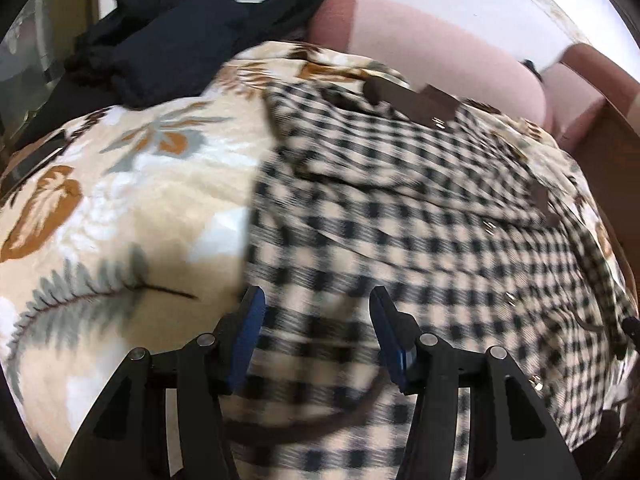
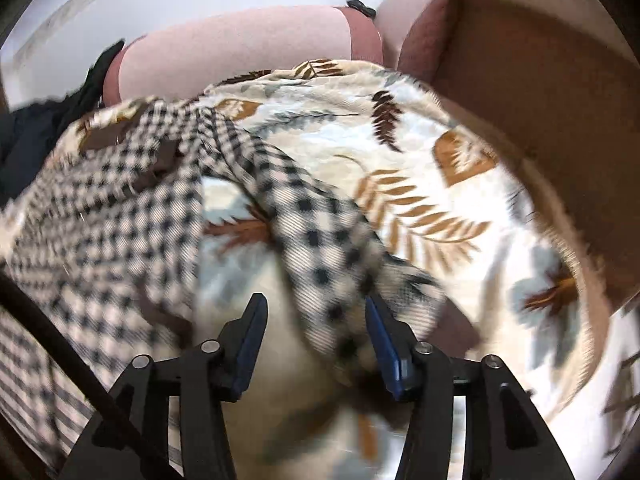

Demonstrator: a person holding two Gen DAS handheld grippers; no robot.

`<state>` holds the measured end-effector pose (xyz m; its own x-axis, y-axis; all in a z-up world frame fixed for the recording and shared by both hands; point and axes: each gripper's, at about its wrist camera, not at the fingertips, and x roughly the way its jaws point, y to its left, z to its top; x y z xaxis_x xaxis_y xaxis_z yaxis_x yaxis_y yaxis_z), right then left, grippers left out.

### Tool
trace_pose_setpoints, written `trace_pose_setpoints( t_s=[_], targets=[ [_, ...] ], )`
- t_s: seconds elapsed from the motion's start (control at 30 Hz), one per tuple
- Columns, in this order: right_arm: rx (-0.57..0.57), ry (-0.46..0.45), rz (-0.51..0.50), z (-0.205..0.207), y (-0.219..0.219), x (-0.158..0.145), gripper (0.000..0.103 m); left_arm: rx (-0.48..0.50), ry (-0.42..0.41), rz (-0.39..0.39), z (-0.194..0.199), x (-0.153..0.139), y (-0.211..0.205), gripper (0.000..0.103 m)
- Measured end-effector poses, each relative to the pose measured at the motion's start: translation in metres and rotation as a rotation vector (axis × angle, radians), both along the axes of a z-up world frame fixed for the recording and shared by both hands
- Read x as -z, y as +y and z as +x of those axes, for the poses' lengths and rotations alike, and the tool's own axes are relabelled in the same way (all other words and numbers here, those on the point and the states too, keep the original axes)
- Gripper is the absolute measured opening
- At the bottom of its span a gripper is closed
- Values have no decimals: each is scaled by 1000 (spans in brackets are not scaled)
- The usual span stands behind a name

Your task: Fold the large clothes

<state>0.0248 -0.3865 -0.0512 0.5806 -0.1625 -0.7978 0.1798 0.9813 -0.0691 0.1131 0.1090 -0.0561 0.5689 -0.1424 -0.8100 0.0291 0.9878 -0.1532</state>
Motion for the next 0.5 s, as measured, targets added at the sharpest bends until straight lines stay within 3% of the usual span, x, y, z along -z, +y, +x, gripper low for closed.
trace_pose_setpoints(
  t_s=[0.1,0.2,0.23,0.27,0.3,0.4,0.5],
  targets=[
    [-49,15,-66,-1,4,13,58,59,11,-17,-6,3,-25,53],
    [-83,34,-189,3,12,29,56,118,8,18,-14,7,-52,53],
    [-89,44,-217,6,14,35,30,132,11,36,-17,10,-60,53],
    [-94,58,-224,11,11,38,12,140,16,46,-20,12,-65,53],
    [-89,57,-193,14,6,38,2,145,24,55,-22,15,-70,53],
    [-4,-38,-35,21,-28,17,2,149,27,68,-27,15,-75,53],
    [174,-156,168,33,-85,-3,2,140,52,17,-28,10,-72,53]
  ],
)
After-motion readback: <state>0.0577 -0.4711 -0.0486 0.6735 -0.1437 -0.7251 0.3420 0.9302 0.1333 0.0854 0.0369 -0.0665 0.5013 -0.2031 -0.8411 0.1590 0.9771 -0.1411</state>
